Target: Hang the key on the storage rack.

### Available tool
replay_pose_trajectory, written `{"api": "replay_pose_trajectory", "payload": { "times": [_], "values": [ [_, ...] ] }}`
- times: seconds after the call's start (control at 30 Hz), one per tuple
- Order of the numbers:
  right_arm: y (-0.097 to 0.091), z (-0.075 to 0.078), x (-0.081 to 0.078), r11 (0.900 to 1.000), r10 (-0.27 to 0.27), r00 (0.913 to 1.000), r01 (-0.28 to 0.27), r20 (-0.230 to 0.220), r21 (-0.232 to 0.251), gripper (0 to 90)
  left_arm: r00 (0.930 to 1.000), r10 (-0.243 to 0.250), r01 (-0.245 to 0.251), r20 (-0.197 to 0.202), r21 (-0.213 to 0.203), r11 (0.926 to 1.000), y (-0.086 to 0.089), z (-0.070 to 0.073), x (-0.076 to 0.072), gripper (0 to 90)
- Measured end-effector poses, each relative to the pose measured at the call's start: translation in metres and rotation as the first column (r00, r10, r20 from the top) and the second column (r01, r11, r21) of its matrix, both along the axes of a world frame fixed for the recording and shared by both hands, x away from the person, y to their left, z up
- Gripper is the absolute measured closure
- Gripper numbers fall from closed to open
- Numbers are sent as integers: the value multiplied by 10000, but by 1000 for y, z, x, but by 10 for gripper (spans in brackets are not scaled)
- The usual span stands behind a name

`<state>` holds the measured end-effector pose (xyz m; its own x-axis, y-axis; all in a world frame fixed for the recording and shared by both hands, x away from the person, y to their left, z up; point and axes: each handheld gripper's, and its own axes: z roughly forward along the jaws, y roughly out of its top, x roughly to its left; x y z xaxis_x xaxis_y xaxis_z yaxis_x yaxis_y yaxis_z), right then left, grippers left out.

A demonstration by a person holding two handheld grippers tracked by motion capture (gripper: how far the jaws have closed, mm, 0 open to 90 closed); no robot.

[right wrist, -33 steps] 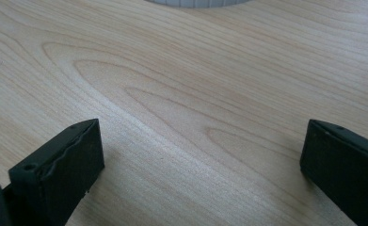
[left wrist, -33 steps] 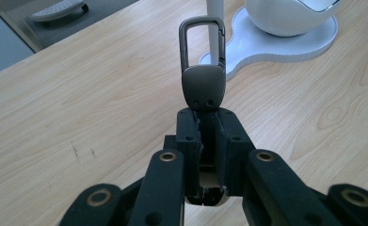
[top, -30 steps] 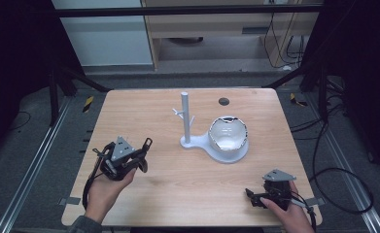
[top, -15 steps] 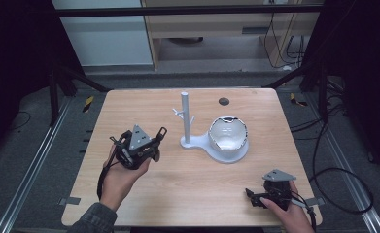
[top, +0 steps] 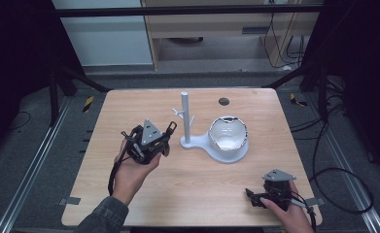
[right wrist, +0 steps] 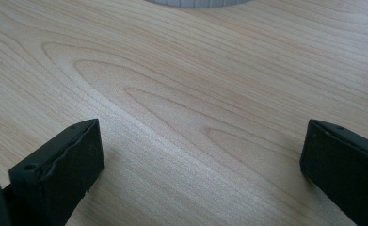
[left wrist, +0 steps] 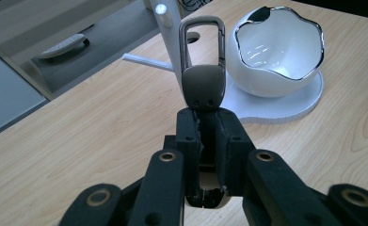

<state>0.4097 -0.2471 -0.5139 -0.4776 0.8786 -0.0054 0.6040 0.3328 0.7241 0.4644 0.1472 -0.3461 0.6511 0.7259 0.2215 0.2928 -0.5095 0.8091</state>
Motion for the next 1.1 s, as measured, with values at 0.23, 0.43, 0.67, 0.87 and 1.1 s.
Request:
{"api": "replay_pose_trajectory", "payload": {
  "times": [0.23, 0.43, 0.67, 0.87, 1.1],
  "values": [
    [0, 0, 0, 10000, -33, 10000, 33, -1, -2, 4, 9998, 191, -191, -38, -158, 9997, -3, -1, 8, 807],
    [0, 0, 0, 10000, -35, 10000, 35, -3, -1, 4, 9992, 374, -371, 128, -230, 9990, -4, 2, 15, 807],
    [0, 0, 0, 10000, -35, 10000, 35, -3, 1, 4, 9986, 508, -505, 163, -193, 9985, -11, 6, 28, 806],
    [0, 0, 0, 10000, -35, 10000, 35, -5, 6, 4, 9979, 647, -645, 45, -285, 9975, -13, 3, 36, 805],
    [0, 0, 0, 10000, -33, 10000, 33, -1, 0, 4, 9980, 595, -602, -191, -387, 9974, -15, -4, 48, 805]
  ]
}}
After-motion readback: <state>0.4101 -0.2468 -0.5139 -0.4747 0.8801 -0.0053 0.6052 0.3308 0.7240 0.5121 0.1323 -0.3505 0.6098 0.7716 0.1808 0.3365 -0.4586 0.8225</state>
